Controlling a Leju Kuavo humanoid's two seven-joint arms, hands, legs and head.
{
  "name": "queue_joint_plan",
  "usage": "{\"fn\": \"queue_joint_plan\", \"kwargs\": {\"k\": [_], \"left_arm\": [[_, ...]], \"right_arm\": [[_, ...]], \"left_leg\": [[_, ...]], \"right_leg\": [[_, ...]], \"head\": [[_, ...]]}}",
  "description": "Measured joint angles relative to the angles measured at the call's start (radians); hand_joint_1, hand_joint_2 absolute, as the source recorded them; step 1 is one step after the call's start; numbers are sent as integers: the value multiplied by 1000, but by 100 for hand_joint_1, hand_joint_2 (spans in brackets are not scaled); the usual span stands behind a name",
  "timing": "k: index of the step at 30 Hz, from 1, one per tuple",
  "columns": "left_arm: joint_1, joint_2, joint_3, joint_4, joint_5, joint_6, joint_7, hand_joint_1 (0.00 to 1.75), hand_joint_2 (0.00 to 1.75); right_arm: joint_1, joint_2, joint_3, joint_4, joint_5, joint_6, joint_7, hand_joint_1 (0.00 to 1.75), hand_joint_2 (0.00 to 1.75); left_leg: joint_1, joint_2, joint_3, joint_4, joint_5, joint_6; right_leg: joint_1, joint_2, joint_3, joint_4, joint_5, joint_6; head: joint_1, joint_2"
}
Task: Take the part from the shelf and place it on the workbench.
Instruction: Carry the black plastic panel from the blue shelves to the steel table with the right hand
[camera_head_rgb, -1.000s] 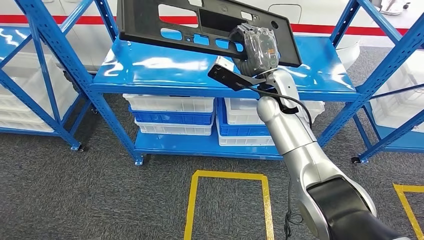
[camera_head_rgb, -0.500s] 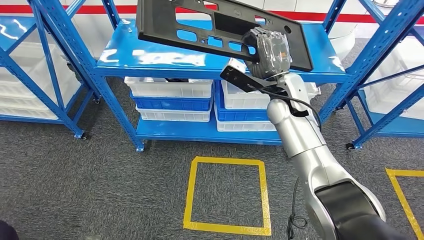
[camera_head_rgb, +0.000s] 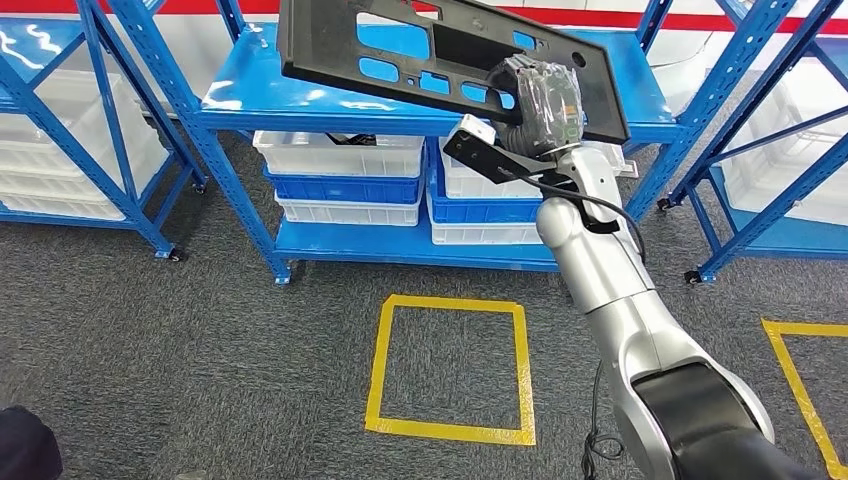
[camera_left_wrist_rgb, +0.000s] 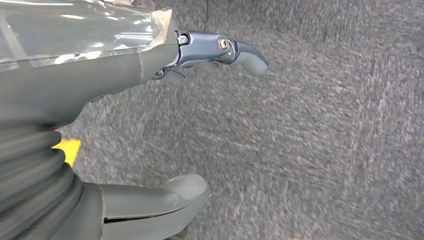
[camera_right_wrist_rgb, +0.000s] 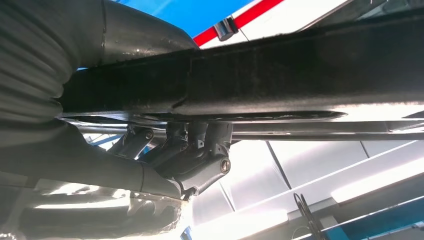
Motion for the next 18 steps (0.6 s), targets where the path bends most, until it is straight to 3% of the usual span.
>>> {"fn": "queue_joint_plan", "kwargs": {"k": [2, 4, 6, 7, 8, 9, 10, 12, 14, 15, 17, 18], "left_arm": [[0, 0, 0, 0, 0, 3, 0, 0, 175], [-1, -2, 0, 0, 0, 8, -1, 0, 175], [0, -2, 0, 0, 0, 11, -1, 0, 175], [1, -3, 0, 0, 0, 12, -1, 0, 175], [1, -4, 0, 0, 0, 12, -2, 0, 175], [2, -4, 0, 0, 0, 11, -2, 0, 175], [2, -5, 0, 0, 0, 11, -2, 0, 175], [2, -4, 0, 0, -1, 11, -2, 0, 175], [2, -1, 0, -1, 0, 11, -2, 0, 175], [3, 1, 0, -1, 0, 11, -2, 0, 175], [8, 4, 0, 0, 3, 10, -2, 0, 175], [11, 5, 0, 0, 4, 10, -2, 0, 175]], "right_arm": [[4, -2, -1, 0, -4, -2, -1, 175, 175], [6, -9, -4, 0, -9, -4, -2, 175, 175], [9, -17, -7, 0, -16, -5, -3, 175, 175], [12, -20, -8, 0, -20, -5, -3, 175, 175], [17, -24, -9, 0, -24, -5, -3, 175, 175], [23, -27, -10, 0, -27, -6, -4, 175, 175], [28, -29, -10, 0, -29, -6, -4, 175, 175], [33, -30, -10, 0, -30, -6, -6, 175, 175], [36, -30, -10, -1, -33, -6, -10, 175, 175], [39, -30, -11, -2, -36, -6, -12, 175, 175], [46, -31, -11, -2, -42, -7, -16, 175, 175], [47, -31, -11, -1, -45, -8, -17, 175, 175]], "left_leg": [[-2, 2, -3, -14, 16, 12], [3, 7, -10, -33, 35, 26], [5, 10, -30, -40, 53, 33], [6, 10, -41, -39, 61, 33], [7, 11, -52, -39, 70, 31], [8, 11, -63, -37, 78, 28], [11, 12, -74, -35, 85, 23], [14, 13, -99, -22, 96, 11], [11, 12, -120, -7, 108, -1], [8, 12, -128, -4, 116, -6], [8, 10, -139, -2, 127, -13], [10, 11, -147, 8, 112, -17]], "right_leg": [[-1, 1, -7, -2, 3, 10], [2, 2, -29, 37, -40, 2], [2, 3, -67, 148, -117, -10], [1, 4, -82, 213, -146, -10], [-1, 4, -88, 260, -158, -3], [-3, 4, -79, 276, -151, 9], [-6, 4, -55, 256, -129, 23], [-13, 3, 30, 137, -90, 48], [-10, 7, 93, 29, -94, 45], [-7, 9, 102, 8, -103, 39], [-10, 9, 91, 8, -98, 23], [-13, 7, 82, 11, -91, 12]], "head": [[-1, 0], [2, 0], [7, 0], [8, 0], [9, 0], [9, 0], [10, 0], [10, 0], [10, 0], [9, 0], [8, 0], [7, 0]]}}
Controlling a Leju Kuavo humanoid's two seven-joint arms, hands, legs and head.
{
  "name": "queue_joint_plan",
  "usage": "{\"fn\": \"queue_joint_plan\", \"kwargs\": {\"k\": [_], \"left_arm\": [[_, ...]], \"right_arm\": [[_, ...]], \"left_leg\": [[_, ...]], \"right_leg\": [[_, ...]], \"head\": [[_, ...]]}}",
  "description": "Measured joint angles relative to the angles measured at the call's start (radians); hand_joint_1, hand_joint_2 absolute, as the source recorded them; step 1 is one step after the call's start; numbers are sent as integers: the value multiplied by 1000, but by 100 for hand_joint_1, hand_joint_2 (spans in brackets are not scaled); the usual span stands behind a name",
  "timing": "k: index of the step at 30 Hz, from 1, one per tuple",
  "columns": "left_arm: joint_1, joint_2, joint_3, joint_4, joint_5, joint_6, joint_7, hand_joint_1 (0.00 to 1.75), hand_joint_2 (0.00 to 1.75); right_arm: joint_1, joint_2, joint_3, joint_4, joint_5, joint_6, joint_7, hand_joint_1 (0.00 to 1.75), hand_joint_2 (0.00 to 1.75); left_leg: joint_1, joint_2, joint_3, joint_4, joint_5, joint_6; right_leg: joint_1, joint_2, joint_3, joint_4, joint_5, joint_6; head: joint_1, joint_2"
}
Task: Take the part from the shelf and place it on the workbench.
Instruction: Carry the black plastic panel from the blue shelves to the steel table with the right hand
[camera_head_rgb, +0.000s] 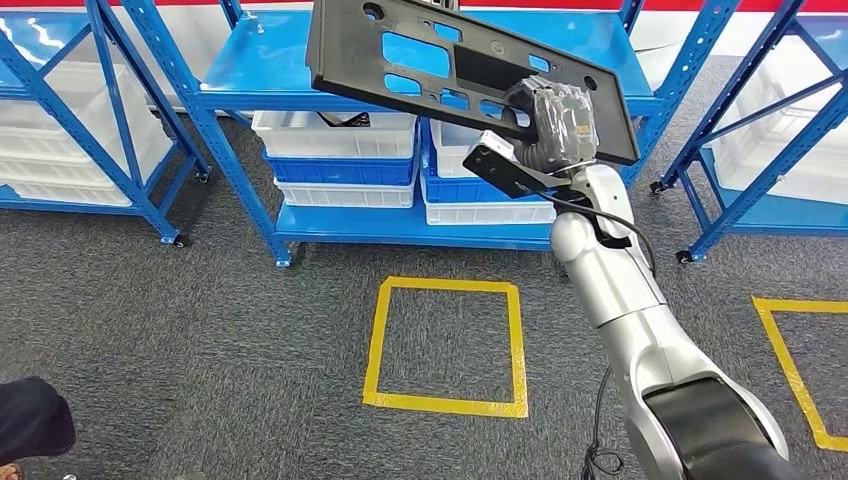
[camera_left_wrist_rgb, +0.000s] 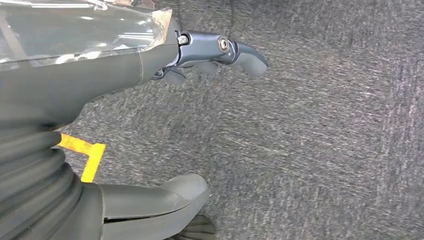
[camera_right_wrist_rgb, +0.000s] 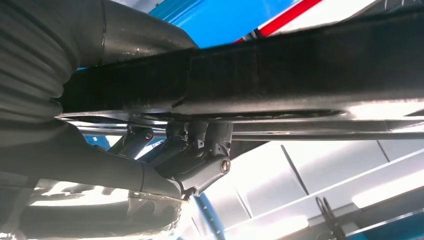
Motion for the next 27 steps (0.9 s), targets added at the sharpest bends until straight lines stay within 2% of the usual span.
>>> {"fn": "queue_joint_plan", "kwargs": {"k": [1, 3, 4, 5, 6, 7, 8, 9, 10, 11, 12, 13, 15, 16, 17, 19, 20, 21, 22, 23, 24, 25, 26, 27], "left_arm": [[3, 1, 0, 0, 1, 0, 0, 0, 175], [6, 1, 0, 0, 3, 0, -1, 0, 175], [7, 1, 0, 0, 3, 0, -2, 0, 175], [7, 1, 0, 0, 3, -1, -2, 0, 175], [7, 1, 0, 0, 3, -1, -2, 0, 175], [7, 1, 0, 0, 3, -1, -2, 0, 175], [7, 1, 0, 0, 3, -1, -2, 0, 175], [7, 2, 0, 0, 3, -1, -3, 0, 175], [6, 3, 0, 0, 3, -1, -3, 0, 175], [5, 5, 0, -1, 3, -1, -5, 0, 175], [5, 7, 0, -1, 4, -1, -6, 0, 175], [6, 7, 0, 0, 4, -2, -7, 0, 175], [7, 7, 0, 0, 6, -2, -10, 0, 175], [8, 7, 0, 0, 8, -1, -11, 0, 175], [8, 7, 0, 1, 9, -1, -12, 0, 175], [8, 4, 1, 1, 11, 0, -13, 0, 175], [9, 3, 1, 1, 11, 0, -13, 0, 175], [10, 1, 1, 1, 12, 0, -14, 0, 175], [10, -1, 2, 2, 13, 1, -14, 0, 175], [11, -2, 2, 2, 14, 1, -15, 0, 175], [11, -2, 4, 2, 15, 2, -15, 0, 175], [11, -1, 5, 2, 17, 3, -16, 0, 175], [11, -1, 7, 2, 19, 4, -18, 0, 175], [13, 0, 9, 3, 22, 5, -19, 0, 175]], "right_arm": [[1, 0, 0, 0, -2, 0, -1, 175, 175], [0, -1, -1, 1, -3, -1, -3, 175, 175], [1, -2, -2, 1, -3, -1, -3, 175, 175], [1, -2, -2, 1, -3, -1, -4, 175, 175], [1, -2, -2, 1, -3, -1, -4, 175, 175], [1, -2, -2, 1, -3, -1, -4, 175, 175], [0, -2, -3, 1, -3, -1, -4, 175, 175], [0, -3, -3, 1, -5, -1, -5, 175, 175], [-2, -4, -4, 1, -8, -1, -7, 175, 175], [-3, -5, -5, 1, -13, 0, -11, 175, 175], [-5, -7, -6, 1, -20, 1, -15, 175, 175], [-6, -9, -7, 1, -26, 2, -18, 175, 175], [-6, -14, -8, 2, -36, 3, -23, 175, 175], [-7, -17, -8, 2, -40, 4, -24, 175, 175], [-8, -20, -8, 3, -43, 4, -26, 175, 175], [-11, -24, -8, 5, -48, 4, -27, 175, 175], [-12, -25, -7, 7, -50, 4, -27, 175, 175], [-12, -25, -6, 9, -51, 4, -27, 175, 175], [-14, -25, -5, 11, -53, 4, -27, 175, 175], [-17, -25, -3, 14, -54, 6, -27, 175, 175], [-22, -25, -1, 17, -56, 8, -27, 175, 175], [-29, -25, 2, 21, -59, 9, -28, 175, 175], [-35, -24, 4, 23, -62, 11, -31, 175, 175], [-41, -23, 5, 27, -66, 12, -34, 175, 175]], "left_leg": [[2, 0, -11, 27, -33, -5], [4, 1, -42, 144, -134, -13], [5, 1, -57, 214, -175, -15], [5, 1, -64, 271, -195, -14], [4, 0, -60, 299, -193, -11], [3, 0, -37, 291, -173, -3], [1, -2, 3, 250, -146, 8], [-4, -5, 52, 185, -130, 23], [-9, -8, 103, 112, -124, 37], [-14, -10, 140, 56, -128, 47], [-21, -12, 159, 19, -134, 53], [-26, -12, 164, 2, -131, 55], [-26, -9, 161, -27, -103, 62], [-23, -7, 156, -43, -86, 66], [-19, -5, 149, -58, -71, 68], [-18, -2, 121, -63, -46, 66], [-16, -1, 106, -61, -35, 62], [-14, 0, 90, -59, -24, 58], [-10, 1, 74, -55, -14, 53], [-6, 2, 57, -49, -5, 47], [-2, 2, 40, -40, 4, 39], [0, 2, 22, -29, 11, 32], [-1, 2, 8, -20, 20, 24], [-3, 1, -2, -14, 30, 19]], "right_leg": [[-2, -1, -10, 2, 8, -12], [2, -3, -31, 3, 25, -34], [6, -3, -41, 3, 34, -41], [11, -3, -51, 4, 43, -44], [15, -3, -62, 5, 50, -46], [20, -3, -72, 6, 58, -47], [25, -2, -80, 6, 66, -48], [26, -1, -87, 6, 73, -48], [30, -1, -93, 6, 80, -45], [28, -1, -97, 6, 87, -39], [24, -2, -101, 4, 95, -31], [22, -2, -104, 1, 105, -22], [19, -2, -116, -3, 109, -13], [21, -2, -127, 11, 89, -15], [23, -1, -141, 43, 54, -20], [19, -1, -170, 161, -29, -26], [16, -1, -177, 221, -49, -20], [13, -2, -175, 262, -50, -8], [9, -2, -159, 272, -32, 8], [6, -2, -129, 248, -5, 25], [1, -2, -85, 195, 13, 38], [1, -1, -33, 124, 11, 43], [3, 0, 8, 60, -2, 39], [6, 1, 34, 15, -19, 29]], "head": [[-1, 0], [-3, 0], [-3, 0], [-3, 0], [-3, 0], [-3, 0], [-3, 0], [-2, 0], [-2, 0], [-2, 0], [-1, 0], [-2, 0], [-3, 0], [-1, 0], [1, 0], [4, 0], [5, 0], [5, 0], [5, 0], [5, 0], [5, 0], [6, 0], [7, 0], [6, 0]]}}
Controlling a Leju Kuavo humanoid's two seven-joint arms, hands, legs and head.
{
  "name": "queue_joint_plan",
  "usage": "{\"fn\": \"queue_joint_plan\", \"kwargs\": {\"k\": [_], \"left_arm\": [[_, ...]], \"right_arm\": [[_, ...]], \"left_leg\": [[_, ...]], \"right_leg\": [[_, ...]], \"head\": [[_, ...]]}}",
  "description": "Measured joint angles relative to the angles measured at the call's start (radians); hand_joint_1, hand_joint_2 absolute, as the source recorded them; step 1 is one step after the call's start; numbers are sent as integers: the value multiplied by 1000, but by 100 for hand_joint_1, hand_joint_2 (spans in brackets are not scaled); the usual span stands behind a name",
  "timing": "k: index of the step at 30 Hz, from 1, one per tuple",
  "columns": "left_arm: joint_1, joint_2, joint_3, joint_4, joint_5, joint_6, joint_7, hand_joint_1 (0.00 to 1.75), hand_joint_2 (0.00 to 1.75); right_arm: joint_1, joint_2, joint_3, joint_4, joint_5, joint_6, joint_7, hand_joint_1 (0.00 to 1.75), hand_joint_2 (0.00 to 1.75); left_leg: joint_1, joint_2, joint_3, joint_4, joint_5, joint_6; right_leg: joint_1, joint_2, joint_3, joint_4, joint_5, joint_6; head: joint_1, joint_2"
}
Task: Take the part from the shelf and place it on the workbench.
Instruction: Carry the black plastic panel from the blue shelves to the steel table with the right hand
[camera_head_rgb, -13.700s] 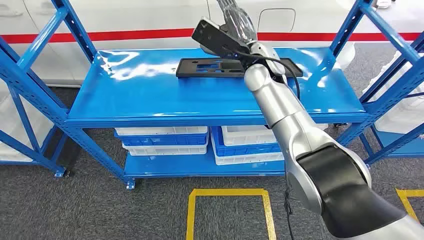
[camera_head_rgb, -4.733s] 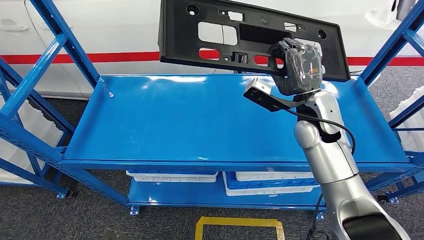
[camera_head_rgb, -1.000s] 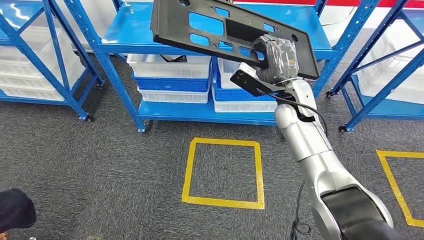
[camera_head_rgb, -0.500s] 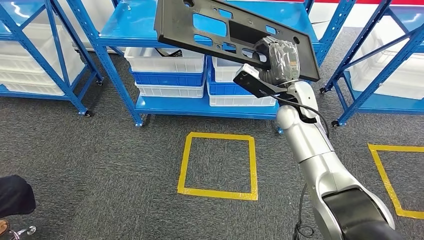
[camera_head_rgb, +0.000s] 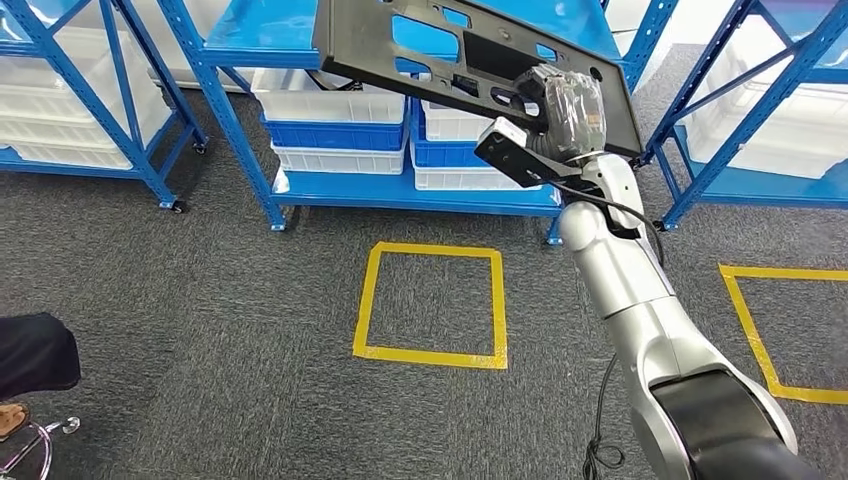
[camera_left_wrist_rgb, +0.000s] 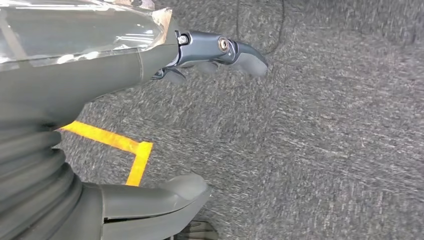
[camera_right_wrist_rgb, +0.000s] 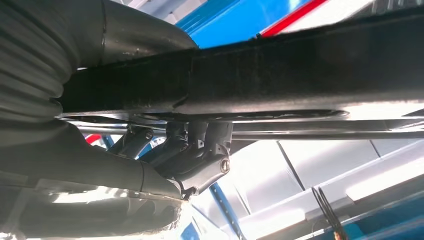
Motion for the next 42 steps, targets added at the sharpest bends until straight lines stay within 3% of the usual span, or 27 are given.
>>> {"fn": "queue_joint_plan", "kwargs": {"k": [1, 3, 4, 6, 7, 8, 9, 10, 12, 13, 15, 16, 17, 19, 21, 23, 24, 26, 28, 30, 31, 33, 35, 37, 39, 41, 42], "left_arm": [[2, 0, 1, 0, 2, 1, -2, 0, 175], [10, 2, 4, 1, 4, 3, -3, 0, 175], [13, 2, 5, 1, 5, 3, -4, 0, 175], [16, 2, 7, 2, 6, 4, -4, 0, 175], [16, 1, 7, 2, 6, 4, -5, 0, 175], [16, 1, 7, 2, 6, 4, -5, 0, 175], [16, 1, 7, 2, 6, 5, -5, 0, 175], [16, 1, 7, 3, 6, 5, -5, 0, 175], [15, 1, 7, 3, 6, 6, -5, 0, 175], [14, 1, 7, 3, 6, 6, -5, 0, 175], [11, 2, 7, 3, 5, 6, -5, 0, 175], [10, 2, 7, 3, 5, 6, -6, 0, 175], [9, 2, 7, 3, 5, 6, -6, 0, 175], [11, 1, 7, 4, 4, 6, -6, 0, 175], [11, 0, 7, 5, 3, 6, -5, 0, 175], [11, 0, 7, 5, 2, 6, -4, 0, 175], [11, -1, 7, 5, 1, 5, -3, 0, 175], [11, -2, 7, 5, 1, 5, -3, 0, 175], [11, -3, 7, 5, 1, 6, -2, 0, 175], [11, -2, 7, 5, 1, 7, -2, 0, 175], [11, -2, 7, 5, 1, 9, -2, 0, 175], [12, 0, 8, 5, 2, 13, -2, 0, 175], [15, 1, 10, 5, 3, 15, -3, 0, 175], [18, 1, 15, 6, 8, 16, -11, 0, 175], [18, 0, 22, 6, 15, 14, -22, 0, 175], [18, 0, 25, 6, 20, 9, -27, 0, 175], [18, 0, 25, 6, 22, 7, -28, 0, 175]], "right_arm": [[-4, 2, 2, 4, -4, 0, -3, 175, 175], [-10, 6, 6, 15, -9, 0, -6, 175, 175], [-13, 8, 8, 21, -9, -1, -6, 175, 175], [-22, 12, 12, 30, -10, -2, -6, 175, 175], [-28, 14, 13, 33, -10, -2, -6, 175, 175], [-32, 16, 15, 37, -10, -3, -7, 175, 175], [-36, 18, 17, 40, -11, -3, -7, 175, 175], [-37, 19, 18, 42, -11, -3, -7, 175, 175], [-38, 19, 21, 46, -12, -3, -7, 175, 175], [-39, 19, 22, 46, -12, -3, -7, 175, 175], [-46, 20, 24, 47, -12, -5, -7, 175, 175], [-51, 20, 25, 47, -12, -5, -7, 175, 175], [-55, 20, 26, 49, -13, -6, -7, 175, 175], [-56, 19, 27, 54, -14, -8, -6, 175, 175], [-52, 14, 28, 59, -15, -9, -6, 175, 175], [-52, 11, 29, 61, -17, -9, -5, 175, 175], [-51, 10, 29, 62, -17, -10, -5, 175, 175], [-49, 7, 31, 63, -18, -9, -3, 175, 175], [-48, 6, 31, 63, -19, -9, -1, 175, 175], [-50, 7, 33, 62, -21, -8, 0, 175, 175], [-52, 7, 33, 62, -22, -8, 0, 175, 175], [-52, 7, 36, 64, -24, -6, 1, 175, 175], [-52, 8, 38, 67, -25, -2, 2, 175, 175], [-55, 9, 41, 68, -27, 1, 3, 175, 175], [-60, 10, 43, 68, -30, 3, 3, 175, 175], [-62, 8, 44, 69, -37, 4, 0, 175, 175], [-62, 7, 44, 69, -41, 5, -2, 175, 175]], "left_leg": [[-2, -1, -7, 1, 11, -4], [0, -2, -17, 1, 16, -12], [2, -1, -25, 15, -9, -17], [6, -2, -46, 100, -116, -27], [7, -2, -56, 165, -171, -31], [7, -2, -63, 231, -205, -33], [8, -2, -63, 283, -212, -33], [8, -2, -51, 306, -194, -31], [8, -3, 15, 263, -139, -22], [7, -5, 72, 198, -137, -15], [1, -9, 175, 55, -173, -6], [-4, -10, 202, 9, -191, -2], [-9, -10, 207, -13, -190, 1], [-9, -5, 192, -28, -160, 14], [-7, 0, 164, -39, -123, 28], [-10, 0, 128, -39, -94, 34], [-12, 1, 109, -39, -80, 34], [-13, 2, 73, -36, -53, 31], [-13, 3, 40, -29, -29, 25], [-16, 4, 15, -18, -8, 17], [-19, 3, 6, -15, 4, 13], [-20, 1, -11, -15, 27, 7], [-16, -2, -32, 5, 2, -4], [-8, -4, -61, 94, -92, -19], [2, -4, -86, 222, -163, -32], [11, -4, -70, 272, -146, -38], [15, -4, -36, 245, -122, -39]], "right_leg": [[6, 1, 9, -21, -11, -13], [1, -2, -10, -18, 2, -38], [-2, -4, -21, -16, 12, -51], [-3, -7, -47, -15, 39, -73], [-1, -7, -63, -14, 52, -79], [2, -7, -79, -14, 66, -82], [4, -7, -95, -13, 79, -82], [6, -7, -111, -13, 91, -81], [9, -6, -138, -13, 115, -77], [11, -6, -149, -13, 125, -74], [12, -7, -160, -15, 145, -63], [11, -8, -163, -18, 156, -56], [9, -9, -165, -24, 169, -48], [9, -9, -179, -24, 166, -41], [13, -6, -204, 40, 91, -54], [13, -5, -229, 161, 3, -66], [13, -5, -232, 220, -12, -61], [13, -5, -207, 264, 22, -37], [13, -5, -122, 186, 57, -22], [18, -4, -15, 34, 21, -34], [20, -3, 17, -21, -1, -42], [16, -2, 14, -45, -7, -54], [8, -5, -11, -36, 12, -68], [6, -7, -38, -34, 34, -86], [7, -7, -67, -33, 60, -94], [6, -7, -94, -32, 83, -90], [5, -7, -106, -32, 93, -86]], "head": [[0, 0], [-2, 0], [-2, 0], [-4, 0], [-4, 0], [-4, 0], [-4, 0], [-4, 0], [-4, 0], [-4, 0], [-3, 0], [-3, 0], [-2, 0], [-3, 0], [-1, 0], [2, 0], [2, 0], [2, 0], [2, 0], [1, 0], [1, 0], [0, 0], [-2, 0], [-5, 0], [-6, 0], [-6, 0], [-6, 0]]}}
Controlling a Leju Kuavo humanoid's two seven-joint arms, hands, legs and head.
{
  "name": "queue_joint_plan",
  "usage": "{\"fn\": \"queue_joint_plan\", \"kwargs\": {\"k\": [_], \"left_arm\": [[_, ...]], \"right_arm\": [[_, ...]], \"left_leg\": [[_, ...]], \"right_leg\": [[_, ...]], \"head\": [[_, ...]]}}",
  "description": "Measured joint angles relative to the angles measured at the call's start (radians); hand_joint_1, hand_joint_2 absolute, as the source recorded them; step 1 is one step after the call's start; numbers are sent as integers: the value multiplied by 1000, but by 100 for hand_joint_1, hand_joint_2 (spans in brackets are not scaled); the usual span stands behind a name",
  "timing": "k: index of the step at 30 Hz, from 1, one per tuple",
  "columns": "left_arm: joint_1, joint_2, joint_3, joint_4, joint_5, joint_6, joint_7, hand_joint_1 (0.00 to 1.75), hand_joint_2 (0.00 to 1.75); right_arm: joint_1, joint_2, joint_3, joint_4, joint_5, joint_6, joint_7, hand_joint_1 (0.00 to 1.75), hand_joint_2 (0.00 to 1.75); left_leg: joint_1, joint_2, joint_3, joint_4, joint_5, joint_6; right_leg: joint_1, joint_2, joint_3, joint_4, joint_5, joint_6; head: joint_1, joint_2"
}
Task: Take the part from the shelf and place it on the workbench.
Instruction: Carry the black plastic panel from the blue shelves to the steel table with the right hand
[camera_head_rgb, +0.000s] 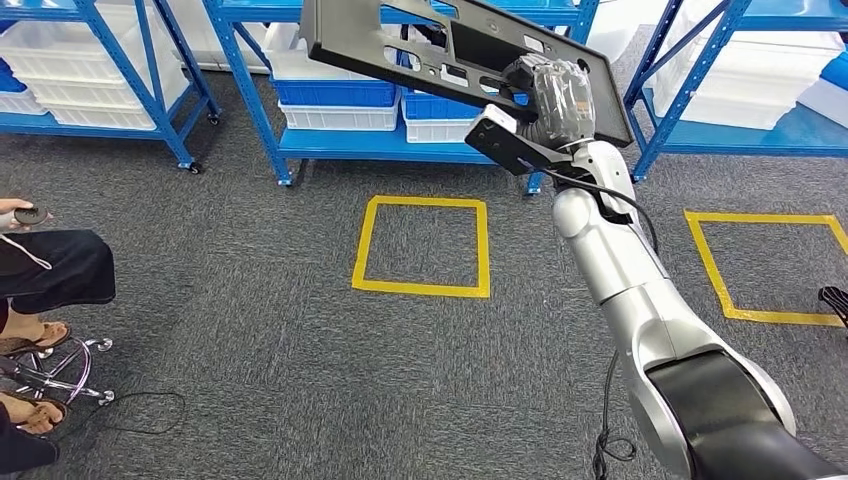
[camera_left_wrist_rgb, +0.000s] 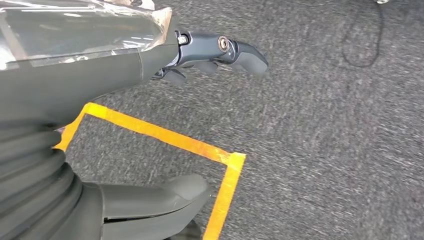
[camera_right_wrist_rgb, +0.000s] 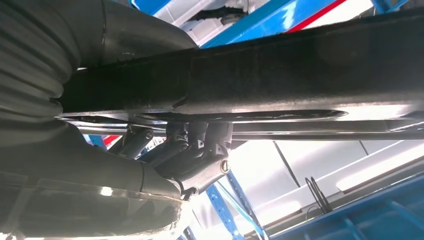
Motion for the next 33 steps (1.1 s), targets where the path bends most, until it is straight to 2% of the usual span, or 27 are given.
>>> {"fn": "queue_joint_plan", "kwargs": {"k": [1, 3, 4, 5, 7, 8, 9, 10, 12, 13, 14, 15, 16, 18, 19, 23, 25, 29, 33], "left_arm": [[-1, 0, 0, 0, 1, -1, -1, 0, 175], [-4, 0, 0, 0, 1, -3, -2, 0, 175], [-5, 0, 0, 0, 1, -4, -3, 0, 175], [-6, 0, 0, 0, 1, -6, -4, 0, 175], [-5, -1, 1, 0, 2, -9, -7, 0, 175], [-5, -1, 2, 0, 3, -9, -8, 0, 175], [-5, -1, 3, 0, 3, -10, -10, 0, 175], [-4, -2, 4, 0, 4, -10, -11, 0, 175], [-2, -1, 8, 0, 5, -11, -12, 0, 175], [-1, -1, 9, 0, 5, -11, -12, 0, 175], [-1, -2, 10, 0, 5, -12, -12, 0, 175], [0, -3, 12, 0, 5, -12, -12, 0, 175], [0, -3, 13, 0, 5, -12, -12, 0, 175], [0, -3, 15, 0, 5, -12, -12, 0, 175], [0, -3, 15, 0, 5, -12, -12, 0, 175], [0, -2, 17, 0, 5, -12, -12, 0, 175], [0, -2, 18, 0, 5, -12, -12, 0, 175], [1, -1, 22, 0, 5, -13, -13, 0, 175], [1, -1, 24, 0, 7, -15, -13, 0, 175]], "right_arm": [[-1, -2, 0, 0, -3, 0, -2, 175, 175], [-4, -7, -1, -1, -7, 0, -5, 175, 175], [-7, -9, -2, -1, -8, 0, -6, 175, 175], [-9, -11, -2, -1, -10, 0, -8, 175, 175], [-10, -14, -2, -1, -16, 0, -13, 175, 175], [-8, -16, -2, -1, -19, 0, -16, 175, 175], [-6, -19, -2, -1, -21, 0, -19, 175, 175], [-4, -22, -2, -1, -22, 0, -21, 175, 175], [1, -26, -2, 0, -23, 0, -22, 175, 175], [5, -27, -2, 0, -23, 0, -22, 175, 175], [8, -28, -2, 0, -23, 0, -22, 175, 175], [10, -29, -2, 0, -23, 0, -22, 175, 175], [10, -29, -2, 0, -23, 0, -22, 175, 175], [9, -29, -2, 0, -23, 0, -22, 175, 175], [9, -29, -2, 0, -23, 0, -23, 175, 175], [9, -30, -1, 0, -23, 0, -23, 175, 175], [9, -30, -1, 0, -23, 0, -23, 175, 175], [9, -30, 3, 0, -29, 5, -25, 175, 175], [9, -29, 7, 0, -31, 6, -25, 175, 175]], "left_leg": [[3, -1, 50, -54, 12, 1], [2, -2, 152, -185, -4, 5], [-2, -3, 180, -227, -19, 9], [-7, -3, 189, -249, -27, 15], [-14, -1, 182, -261, -15, 33], [-15, 1, 178, -265, -4, 45], [-15, 3, 171, -270, 7, 56], [-15, 4, 161, -272, 17, 63], [-19, 4, 140, -271, 33, 69], [-22, 4, 131, -270, 40, 70], [-24, 4, 123, -270, 47, 70], [-25, 4, 117, -269, 52, 69], [-27, 4, 113, -268, 56, 67], [-32, 4, 107, -265, 63, 61], [-34, 4, 104, -263, 64, 58], [-32, 4, 96, -262, 72, 61], [-29, 4, 95, -266, 79, 52], [-27, 4, 95, -271, 85, 45], [-26, 4, 95, -272, 86, 43]], "right_leg": [[-1, 1, -10, 0, 9, 6], [0, 1, -23, 1, 25, 19], [1, 0, -26, 1, 31, 27], [2, 0, -29, -1, 38, 35], [2, -1, -37, -1, 46, 48], [2, 0, -48, 15, 35, 49], [2, 1, -67, 52, 11, 45], [0, 1, -93, 113, -25, 38], [2, 3, -140, 250, -93, 34], [3, 3, -145, 287, -110, 37], [4, 3, -128, 282, -112, 42], [5, 3, -90, 235, -102, 47], [6, 2, -37, 160, -85, 50], [12, 1, 48, 26, -61, 44], [14, 1, 68, -9, -55, 38], [14, 1, 70, -20, -46, 23], [17, 1, 67, -20, -42, 17], [18, 1, 64, -19, -38, 12], [20, 1, 63, -18, -38, 11]], "head": [[0, 0], [0, 0], [1, 0], [2, 0], [2, 0], [2, 0], [2, 0], [2, 0], [3, 0], [3, 0], [3, 0], [3, 0], [3, 0], [2, 0], [2, 0], [1, 0], [1, 0], [1, 0], [1, 0]]}}
